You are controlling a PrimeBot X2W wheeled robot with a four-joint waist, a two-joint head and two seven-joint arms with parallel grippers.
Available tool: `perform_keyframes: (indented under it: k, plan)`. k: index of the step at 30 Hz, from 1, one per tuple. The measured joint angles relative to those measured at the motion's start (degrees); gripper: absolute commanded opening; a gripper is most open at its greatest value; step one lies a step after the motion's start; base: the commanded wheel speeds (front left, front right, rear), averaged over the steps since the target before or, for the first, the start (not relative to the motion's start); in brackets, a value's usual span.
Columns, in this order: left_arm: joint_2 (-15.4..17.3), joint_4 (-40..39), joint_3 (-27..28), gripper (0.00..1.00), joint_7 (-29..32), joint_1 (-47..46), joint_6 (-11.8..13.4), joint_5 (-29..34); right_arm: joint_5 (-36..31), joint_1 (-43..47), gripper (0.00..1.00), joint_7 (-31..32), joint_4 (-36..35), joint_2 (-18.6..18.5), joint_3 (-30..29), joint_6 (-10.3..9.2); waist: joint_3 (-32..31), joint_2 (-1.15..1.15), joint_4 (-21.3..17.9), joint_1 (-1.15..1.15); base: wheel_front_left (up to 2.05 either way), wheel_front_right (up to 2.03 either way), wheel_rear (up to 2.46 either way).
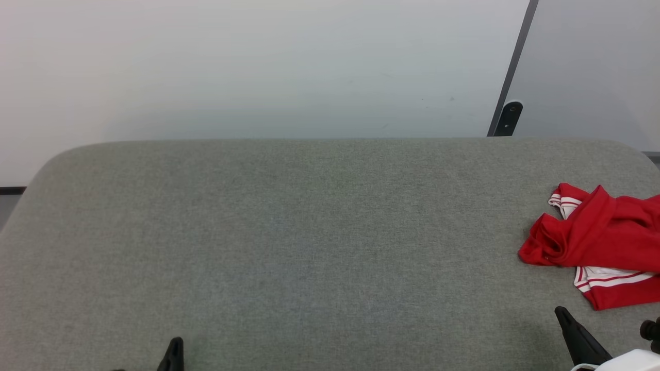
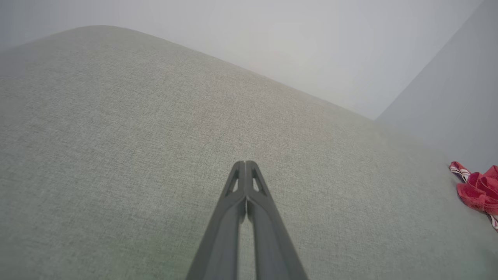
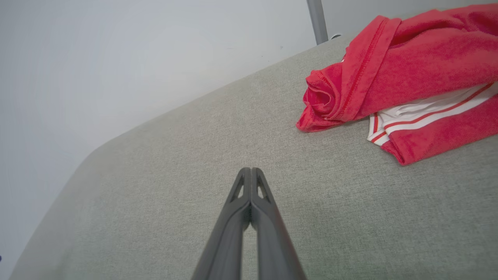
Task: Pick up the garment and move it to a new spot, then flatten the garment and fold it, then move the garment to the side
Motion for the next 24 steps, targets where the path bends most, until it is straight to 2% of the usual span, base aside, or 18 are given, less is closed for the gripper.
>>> perform_keyframes:
  k: [24]
  plan:
    - [-2.4, 2.8, 2.7, 0.00, 4.7, -5.6, -2.4, -20.4, 18.0, -4.2, 0.00, -1.9, 4.8, 2.2, -1.0, 0.00, 0.5, 0.00, -0.3, 0.00, 0.00, 0.00, 0.00]
